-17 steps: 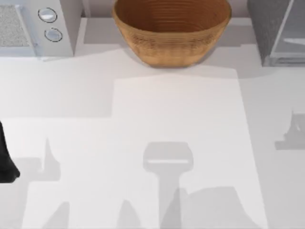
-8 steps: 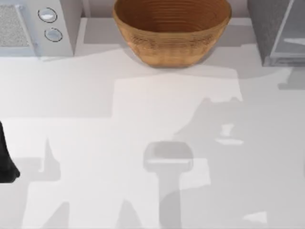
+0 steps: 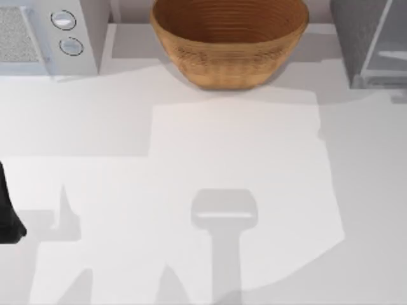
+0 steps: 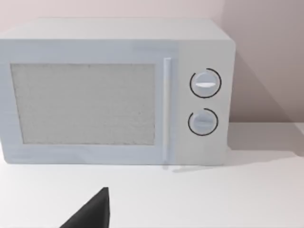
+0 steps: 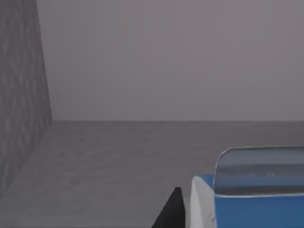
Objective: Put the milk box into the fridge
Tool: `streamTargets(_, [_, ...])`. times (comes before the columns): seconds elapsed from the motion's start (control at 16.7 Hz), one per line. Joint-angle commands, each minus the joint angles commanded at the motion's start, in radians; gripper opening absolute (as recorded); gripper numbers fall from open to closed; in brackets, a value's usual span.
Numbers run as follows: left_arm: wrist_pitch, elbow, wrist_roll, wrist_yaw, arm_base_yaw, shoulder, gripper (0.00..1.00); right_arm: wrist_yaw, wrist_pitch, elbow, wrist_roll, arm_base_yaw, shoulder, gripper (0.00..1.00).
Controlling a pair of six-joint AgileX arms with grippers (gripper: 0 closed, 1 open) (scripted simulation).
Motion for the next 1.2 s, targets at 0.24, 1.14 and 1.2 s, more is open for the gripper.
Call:
streamTargets(0.24, [0.0,0.0,0.0,0.0,0.0,0.0,1.0,-0.01,0.045,0.036,0.001,-0.01,0.076,0.0])
streamTargets(1.14, [0.0,0.0,0.0,0.0,0.0,0.0,1.0,0.033,-0.218,0.502,0.002,0.034,0.275,0.0])
streamTargets(1.2, [0.0,0.0,0.0,0.0,0.0,0.0,1.0,0.038,-0.251,0.554,0.001,0.039,0.295,0.0])
